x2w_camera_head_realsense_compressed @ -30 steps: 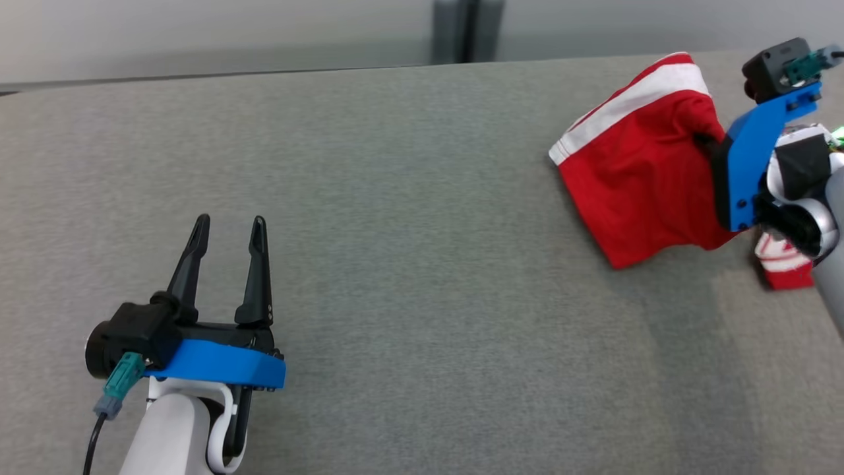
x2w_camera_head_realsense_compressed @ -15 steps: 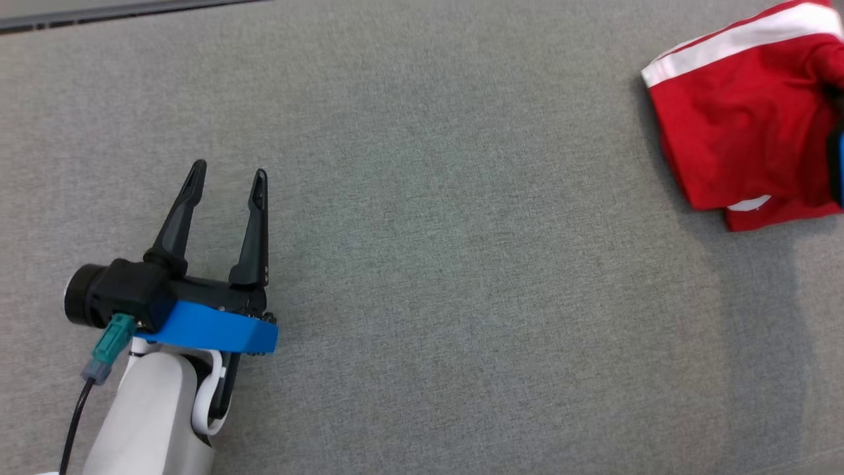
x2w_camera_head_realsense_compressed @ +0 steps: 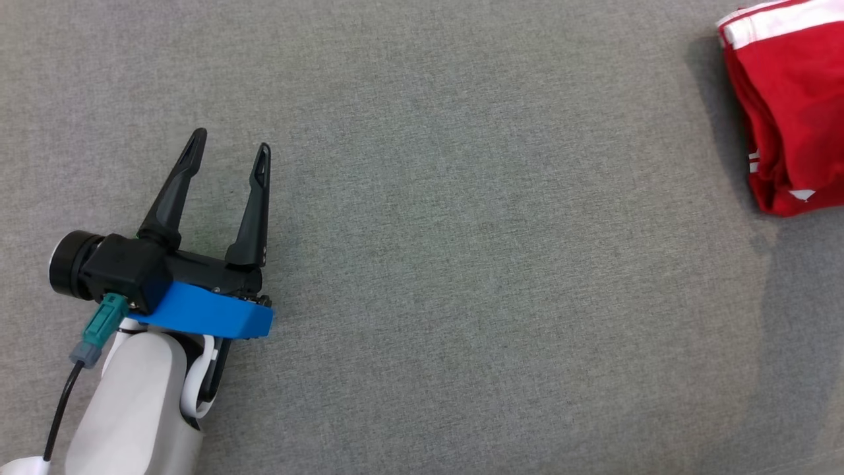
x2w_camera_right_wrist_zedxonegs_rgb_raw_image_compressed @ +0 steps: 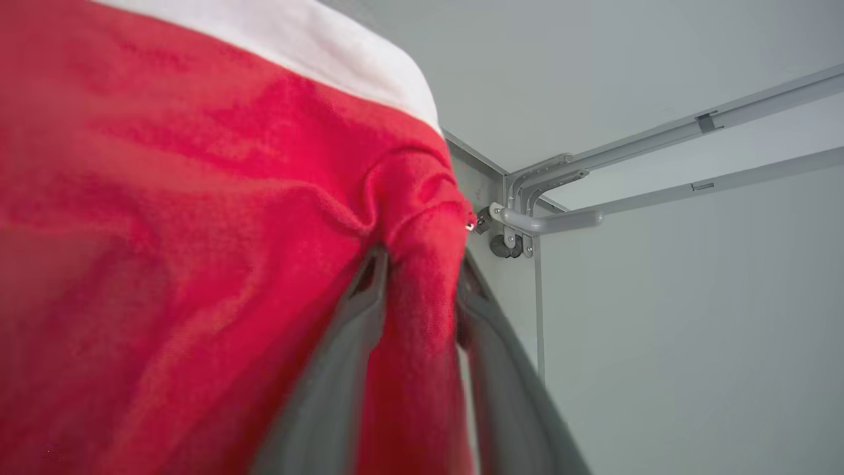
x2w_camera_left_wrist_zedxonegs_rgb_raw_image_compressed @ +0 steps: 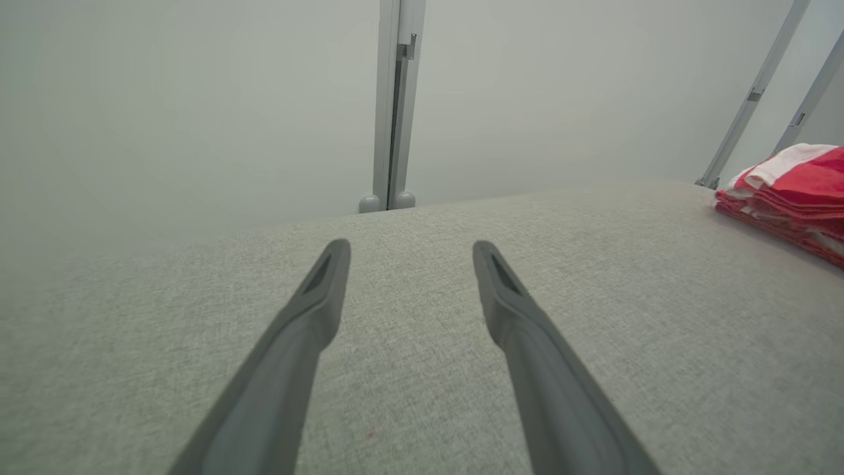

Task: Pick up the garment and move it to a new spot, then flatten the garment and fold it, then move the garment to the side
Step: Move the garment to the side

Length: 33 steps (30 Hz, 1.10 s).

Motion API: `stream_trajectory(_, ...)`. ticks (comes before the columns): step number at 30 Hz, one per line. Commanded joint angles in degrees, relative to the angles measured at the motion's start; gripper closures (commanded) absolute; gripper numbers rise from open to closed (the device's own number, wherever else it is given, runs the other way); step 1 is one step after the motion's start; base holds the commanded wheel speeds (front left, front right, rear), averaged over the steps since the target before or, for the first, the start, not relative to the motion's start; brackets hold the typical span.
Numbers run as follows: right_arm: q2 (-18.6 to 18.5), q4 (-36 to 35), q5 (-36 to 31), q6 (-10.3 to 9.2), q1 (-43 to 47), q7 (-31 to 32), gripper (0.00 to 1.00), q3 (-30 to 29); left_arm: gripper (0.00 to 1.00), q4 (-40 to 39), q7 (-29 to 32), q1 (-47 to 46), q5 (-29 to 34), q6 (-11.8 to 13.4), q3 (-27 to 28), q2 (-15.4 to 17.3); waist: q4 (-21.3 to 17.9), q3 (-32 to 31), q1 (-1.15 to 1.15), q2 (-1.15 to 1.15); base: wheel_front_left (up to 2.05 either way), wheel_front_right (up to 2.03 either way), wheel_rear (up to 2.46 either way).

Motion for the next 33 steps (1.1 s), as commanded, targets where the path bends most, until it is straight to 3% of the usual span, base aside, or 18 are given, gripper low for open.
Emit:
stream_trajectory(1, 0.32, 0.21, -0.89, -0.04, 0.16, -0.49, 0.0, -0.63, 0.0, -0.2, 0.03, -0.61, 0.33, -0.08, 0.12, 0.35, 0.13, 0.03, 0.0, 0.0, 0.0, 0.0, 0.0)
stream_trajectory(6, 5.11, 0.94, -7.52, -0.04, 2.39, -5.01, 0.0, -9.9, 0.0, 0.62, -0.33, 0.46, -0.34, 0.41, 0.0, 0.08, 0.87, -1.94, 0.0, 0.0, 0.0, 0.0, 0.0)
stream_trajectory(14, 14.9, -4.35, -7.6, -0.03, 10.69, -14.41, 0.0, -19.48, 0.0, 3.77, -1.54, 3.78, -1.75, 0.97, -0.01, -2.02, 2.75, -10.06, 0.0, 0.0, 0.0, 0.0, 0.0)
stream_trajectory(22, 21.76, -15.68, 0.61, -0.03, 24.01, -18.82, 0.0, -17.65, 0.0, 6.74, -1.98, 9.34, -3.06, 1.78, 1.4, -3.54, 5.27, -18.07, 0.0, 0.0, 0.0, 0.0, 0.0)
stream_trajectory(33, 25.58, -32.47, 7.36, -0.03, 40.75, -16.64, 0.0, -17.43, 0.0, 8.06, -2.01, 15.47, -3.55, 1.92, 5.43, -5.44, 9.34, -25.8, 0.0, 0.0, 0.0, 0.0, 0.0)
